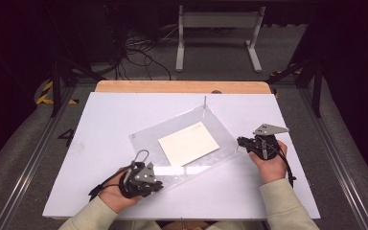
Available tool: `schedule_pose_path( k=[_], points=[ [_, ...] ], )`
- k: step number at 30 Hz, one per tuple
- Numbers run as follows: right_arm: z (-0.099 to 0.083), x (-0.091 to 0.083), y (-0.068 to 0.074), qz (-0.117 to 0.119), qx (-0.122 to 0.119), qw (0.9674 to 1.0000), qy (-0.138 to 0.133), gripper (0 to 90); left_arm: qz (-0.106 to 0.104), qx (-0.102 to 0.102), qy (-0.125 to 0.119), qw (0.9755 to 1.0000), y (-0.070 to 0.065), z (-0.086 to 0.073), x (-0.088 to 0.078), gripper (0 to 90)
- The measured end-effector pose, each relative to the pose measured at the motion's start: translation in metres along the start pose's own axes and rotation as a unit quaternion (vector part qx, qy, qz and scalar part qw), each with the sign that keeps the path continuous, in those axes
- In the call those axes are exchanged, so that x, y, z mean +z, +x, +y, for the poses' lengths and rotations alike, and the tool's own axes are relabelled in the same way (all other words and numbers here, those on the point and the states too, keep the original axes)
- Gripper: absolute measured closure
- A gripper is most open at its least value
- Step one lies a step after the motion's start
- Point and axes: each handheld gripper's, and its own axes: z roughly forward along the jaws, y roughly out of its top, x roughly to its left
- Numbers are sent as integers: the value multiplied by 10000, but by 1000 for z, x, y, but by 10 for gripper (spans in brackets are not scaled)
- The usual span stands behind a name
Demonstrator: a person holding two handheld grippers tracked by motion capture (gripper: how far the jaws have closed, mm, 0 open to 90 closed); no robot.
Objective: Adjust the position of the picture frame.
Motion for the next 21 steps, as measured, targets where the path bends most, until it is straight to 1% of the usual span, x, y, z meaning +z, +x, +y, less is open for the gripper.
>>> schedule_pose_path(
  k=[1,2,5,7,9,10,12,13,15,16,17,18,19,20,21],
  points=[
    [0,0,0,0,0,10000,0,848,0,0,0,10000,0,0,0,838],
    [-1,-2,-4,-33,55,10000,-1,848,-176,202,-29,9996,-12,8,6,838],
    [-3,-2,-8,-70,105,9999,-10,848,-384,438,-36,9983,-23,17,15,839],
    [-5,-1,-9,-109,126,9999,2,847,-393,479,-58,9981,-27,20,17,839],
    [-6,-1,-12,-93,208,9997,-41,844,-487,400,-137,9979,-25,19,18,837],
    [-7,-1,-12,-83,243,9997,-60,839,-554,310,-184,9978,-23,18,18,836],
    [-7,-1,-13,-44,294,9995,-115,815,-709,211,-278,9969,-18,15,17,828],
    [-7,-1,-12,-8,329,9994,-122,791,-739,152,-359,9965,-16,14,15,822],
    [-7,-1,-11,25,360,9993,-133,748,-683,-12,-621,9957,-10,12,5,777],
    [-7,-2,-11,9,343,9993,-129,736,-609,-95,-783,9950,-6,11,-1,782],
    [-7,-3,-10,-16,325,9994,-118,726,-474,-190,-942,9942,-1,9,-8,784],
    [-8,-4,-10,-53,313,9994,-132,714,-229,-369,-1094,9930,4,6,-14,777],
    [-8,-5,-9,-74,327,9994,-129,712,113,-617,-1189,9909,11,2,-20,756],
    [-9,-6,-9,-75,330,9994,-122,710,462,-864,-1217,9877,19,-2,-25,748],
    [-9,-7,-8,-68,365,9993,-108,709,826,-1072,-1214,9833,28,-8,-30,745]
  ],
)
